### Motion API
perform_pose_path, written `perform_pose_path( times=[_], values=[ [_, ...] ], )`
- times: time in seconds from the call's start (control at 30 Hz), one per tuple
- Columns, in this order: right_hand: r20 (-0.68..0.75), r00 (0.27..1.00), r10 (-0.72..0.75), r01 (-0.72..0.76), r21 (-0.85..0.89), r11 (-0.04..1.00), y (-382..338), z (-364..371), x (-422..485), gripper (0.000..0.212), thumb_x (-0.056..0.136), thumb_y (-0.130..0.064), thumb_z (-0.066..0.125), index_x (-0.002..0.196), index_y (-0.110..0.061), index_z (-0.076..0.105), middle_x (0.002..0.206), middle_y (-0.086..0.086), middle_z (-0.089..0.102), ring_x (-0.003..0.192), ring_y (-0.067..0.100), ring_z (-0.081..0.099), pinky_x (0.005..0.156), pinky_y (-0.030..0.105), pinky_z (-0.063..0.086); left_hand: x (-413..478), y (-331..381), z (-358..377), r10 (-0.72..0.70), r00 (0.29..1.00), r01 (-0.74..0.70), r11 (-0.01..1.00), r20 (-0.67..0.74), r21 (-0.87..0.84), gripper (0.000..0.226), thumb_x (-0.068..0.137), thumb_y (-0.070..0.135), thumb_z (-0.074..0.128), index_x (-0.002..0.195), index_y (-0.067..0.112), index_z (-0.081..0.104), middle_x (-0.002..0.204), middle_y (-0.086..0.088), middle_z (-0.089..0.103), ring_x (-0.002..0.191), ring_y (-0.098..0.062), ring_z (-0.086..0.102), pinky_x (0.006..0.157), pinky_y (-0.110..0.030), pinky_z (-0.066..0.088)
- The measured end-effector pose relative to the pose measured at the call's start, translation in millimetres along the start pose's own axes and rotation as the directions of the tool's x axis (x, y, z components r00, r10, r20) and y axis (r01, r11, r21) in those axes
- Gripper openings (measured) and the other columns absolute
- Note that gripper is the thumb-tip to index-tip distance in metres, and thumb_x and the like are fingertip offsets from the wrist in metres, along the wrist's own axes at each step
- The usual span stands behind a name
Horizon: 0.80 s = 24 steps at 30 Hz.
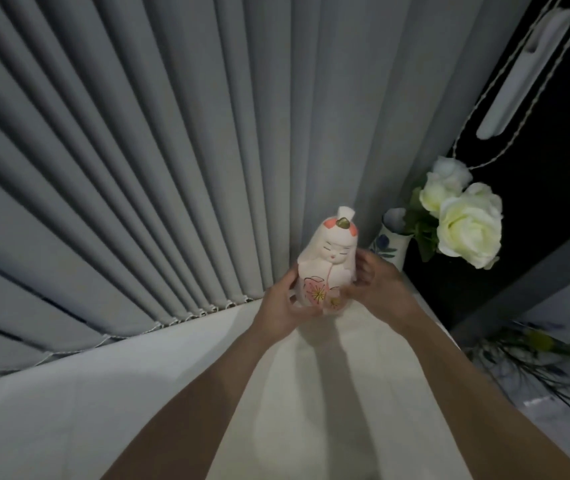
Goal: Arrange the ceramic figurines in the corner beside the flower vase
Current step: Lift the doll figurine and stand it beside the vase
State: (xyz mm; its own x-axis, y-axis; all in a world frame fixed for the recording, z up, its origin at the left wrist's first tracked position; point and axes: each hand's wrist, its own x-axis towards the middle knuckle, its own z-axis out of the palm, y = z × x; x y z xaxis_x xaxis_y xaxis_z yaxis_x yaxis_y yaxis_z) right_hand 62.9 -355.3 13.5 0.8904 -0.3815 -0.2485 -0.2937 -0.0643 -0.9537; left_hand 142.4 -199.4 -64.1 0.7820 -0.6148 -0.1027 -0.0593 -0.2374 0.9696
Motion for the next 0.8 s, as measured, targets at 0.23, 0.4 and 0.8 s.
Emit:
perform_pose_path(
  times=[0.23,0.4,0.8],
  values=[
    [0.006,1.000,-0.013,0.013,0.069,0.998,-11,-10,9,0.066,0.065,0.022,0.064,0.123,-0.006,0.049,0.120,0.007,0.060,0.111,0.022,0.057,0.087,0.034,0.052,17,19,4,0.030,1.000,-0.029,0.997,-0.008,0.072,0.077,0.061,0.005,0.087,0.129,0.013,0.050,0.097,0.022,0.061,0.082,0.025,0.058,0.065,0.004,0.044],
    [0.009,1.000,-0.023,0.022,0.130,0.991,-5,-9,14,0.069,0.068,0.022,0.063,0.127,-0.006,0.045,0.119,0.003,0.057,0.111,0.019,0.055,0.086,0.030,0.050,18,19,5,0.037,0.999,-0.034,0.997,-0.036,0.075,0.078,0.062,0.004,0.085,0.130,0.014,0.049,0.096,0.022,0.061,0.080,0.026,0.057,0.063,0.006,0.042],
    [0.029,0.999,-0.012,0.005,0.237,0.972,-1,-4,-3,0.068,0.076,0.020,0.056,0.131,-0.018,0.039,0.125,-0.001,0.051,0.122,0.015,0.046,0.098,0.033,0.041,-5,43,9,-0.022,0.998,0.036,0.965,-0.058,0.258,0.095,0.067,0.026,0.084,0.145,0.020,0.028,0.134,-0.001,0.055,0.121,-0.020,0.052,0.099,-0.028,0.044]
  ],
)
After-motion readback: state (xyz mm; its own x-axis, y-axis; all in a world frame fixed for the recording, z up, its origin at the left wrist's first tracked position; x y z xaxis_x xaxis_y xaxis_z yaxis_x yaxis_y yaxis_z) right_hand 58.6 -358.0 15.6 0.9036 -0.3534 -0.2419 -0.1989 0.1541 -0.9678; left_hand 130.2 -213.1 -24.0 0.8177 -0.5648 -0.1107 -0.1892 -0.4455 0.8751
